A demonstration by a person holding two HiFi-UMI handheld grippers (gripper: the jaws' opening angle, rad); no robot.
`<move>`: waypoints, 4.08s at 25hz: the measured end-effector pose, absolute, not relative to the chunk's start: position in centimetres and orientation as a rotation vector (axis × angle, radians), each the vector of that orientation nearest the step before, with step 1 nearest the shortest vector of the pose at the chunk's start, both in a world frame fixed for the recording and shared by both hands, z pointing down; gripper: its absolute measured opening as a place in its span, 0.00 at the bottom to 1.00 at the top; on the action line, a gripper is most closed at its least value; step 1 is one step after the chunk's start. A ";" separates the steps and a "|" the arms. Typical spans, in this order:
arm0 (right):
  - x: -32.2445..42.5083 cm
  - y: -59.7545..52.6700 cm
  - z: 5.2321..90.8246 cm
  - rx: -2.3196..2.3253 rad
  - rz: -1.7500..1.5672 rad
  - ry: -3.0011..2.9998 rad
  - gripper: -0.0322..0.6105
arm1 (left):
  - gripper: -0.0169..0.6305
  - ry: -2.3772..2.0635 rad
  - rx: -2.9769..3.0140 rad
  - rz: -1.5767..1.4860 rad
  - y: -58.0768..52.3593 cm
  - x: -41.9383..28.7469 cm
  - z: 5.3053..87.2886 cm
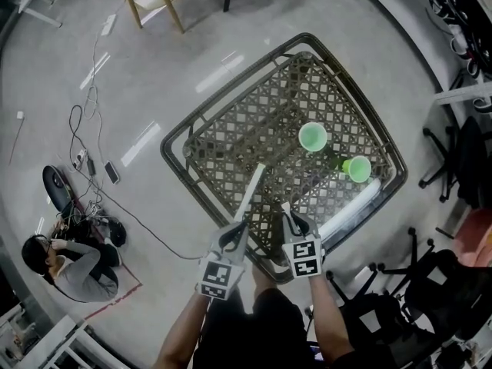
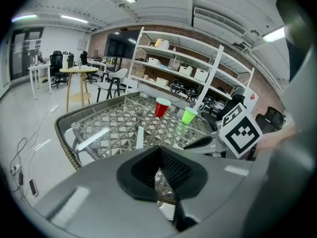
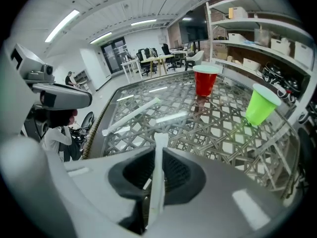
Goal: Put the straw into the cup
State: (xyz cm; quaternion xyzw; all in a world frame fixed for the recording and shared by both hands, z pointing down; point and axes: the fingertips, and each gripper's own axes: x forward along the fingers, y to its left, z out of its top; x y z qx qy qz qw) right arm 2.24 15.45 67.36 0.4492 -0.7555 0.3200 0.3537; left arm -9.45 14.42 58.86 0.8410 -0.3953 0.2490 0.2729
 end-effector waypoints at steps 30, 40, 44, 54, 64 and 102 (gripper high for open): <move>11.5 3.7 42.0 1.851 0.517 -2.408 0.13 | 0.04 -1.092 2.490 0.524 6.9 -3.2 45.7; 11.4 -0.7 41.0 1.954 0.473 -2.459 0.13 | 0.04 -1.050 2.480 0.540 4.4 -4.3 47.9; 12.0 -3.2 41.4 2.015 0.474 -2.455 0.13 | 0.04 -1.026 2.475 0.534 2.2 -4.2 48.7; 12.6 -8.2 43.6 2.111 0.474 -2.417 0.13 | 0.04 -0.947 2.440 0.575 -1.3 -3.7 52.5; 13.0 -11.3 47.0 2.176 0.483 -2.379 0.13 | 0.04 -0.891 2.407 0.605 -2.7 -3.6 55.9; 12.4 -12.6 53.9 2.091 0.559 -2.286 0.17 | 0.04 -0.855 2.350 0.620 -4.7 -4.0 60.1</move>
